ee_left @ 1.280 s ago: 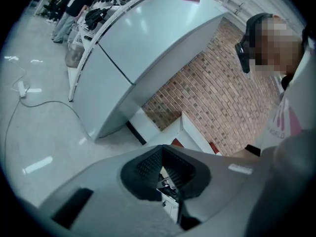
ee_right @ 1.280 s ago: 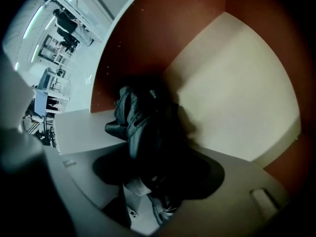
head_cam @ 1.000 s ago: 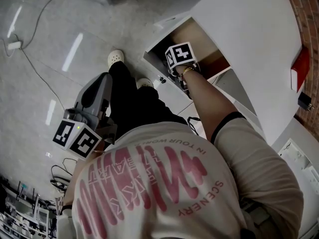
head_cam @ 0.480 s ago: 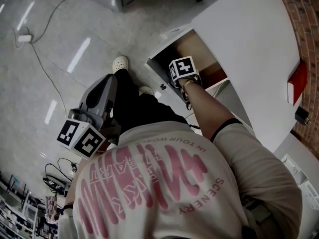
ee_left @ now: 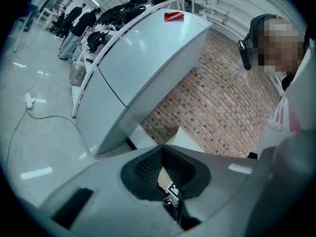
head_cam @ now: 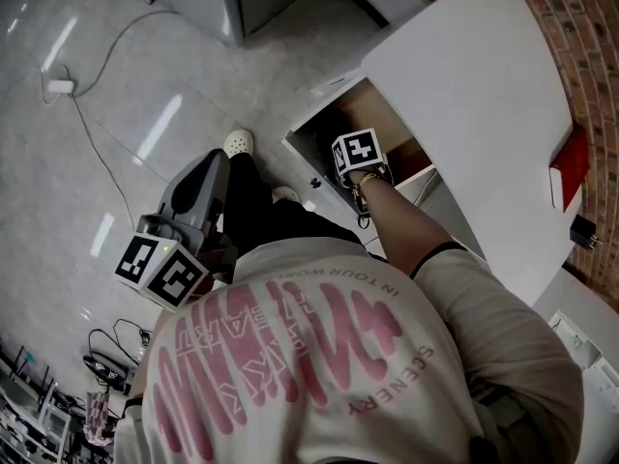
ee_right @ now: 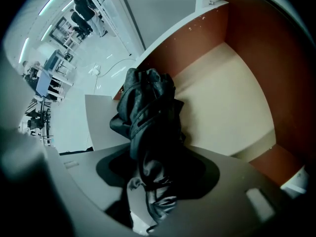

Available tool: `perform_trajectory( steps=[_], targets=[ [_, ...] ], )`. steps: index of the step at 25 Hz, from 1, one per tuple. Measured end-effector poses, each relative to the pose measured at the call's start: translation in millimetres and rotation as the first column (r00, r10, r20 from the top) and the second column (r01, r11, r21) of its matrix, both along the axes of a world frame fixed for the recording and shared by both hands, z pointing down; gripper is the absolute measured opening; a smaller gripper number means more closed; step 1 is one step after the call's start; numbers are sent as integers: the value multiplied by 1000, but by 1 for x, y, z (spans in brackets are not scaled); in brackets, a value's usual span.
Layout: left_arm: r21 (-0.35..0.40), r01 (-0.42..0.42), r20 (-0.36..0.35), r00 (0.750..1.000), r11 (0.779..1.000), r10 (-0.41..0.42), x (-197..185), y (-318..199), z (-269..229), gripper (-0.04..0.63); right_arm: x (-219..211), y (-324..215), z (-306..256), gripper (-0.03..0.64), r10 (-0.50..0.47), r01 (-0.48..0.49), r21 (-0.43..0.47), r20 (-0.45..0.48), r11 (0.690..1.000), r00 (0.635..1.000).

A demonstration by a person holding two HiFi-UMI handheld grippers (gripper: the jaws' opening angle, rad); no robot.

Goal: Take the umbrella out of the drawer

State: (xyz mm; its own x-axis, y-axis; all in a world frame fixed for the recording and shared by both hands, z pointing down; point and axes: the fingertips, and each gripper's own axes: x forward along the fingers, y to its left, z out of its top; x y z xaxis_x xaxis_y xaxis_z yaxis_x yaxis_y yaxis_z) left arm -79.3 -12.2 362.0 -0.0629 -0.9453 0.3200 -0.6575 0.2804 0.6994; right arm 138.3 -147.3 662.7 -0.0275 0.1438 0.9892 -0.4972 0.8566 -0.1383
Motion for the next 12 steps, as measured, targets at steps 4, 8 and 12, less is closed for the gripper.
perform_trajectory(
  steps=[4,8,12],
  targets=[
    [13,20,14,1000,1000,-20,-7,1,-11,5,5,-6,-8,244,21,-21,23,2,1000,1000],
    [26,33,22,999,999,-34,-11,3,-21,5,8,-8,-17,244,51,-51,38,7,998,999],
    [36,31,27,999,999,-32,-9,3,-30,5,12,-5,-27,244,65,-66,46,21,997,998]
  ],
)
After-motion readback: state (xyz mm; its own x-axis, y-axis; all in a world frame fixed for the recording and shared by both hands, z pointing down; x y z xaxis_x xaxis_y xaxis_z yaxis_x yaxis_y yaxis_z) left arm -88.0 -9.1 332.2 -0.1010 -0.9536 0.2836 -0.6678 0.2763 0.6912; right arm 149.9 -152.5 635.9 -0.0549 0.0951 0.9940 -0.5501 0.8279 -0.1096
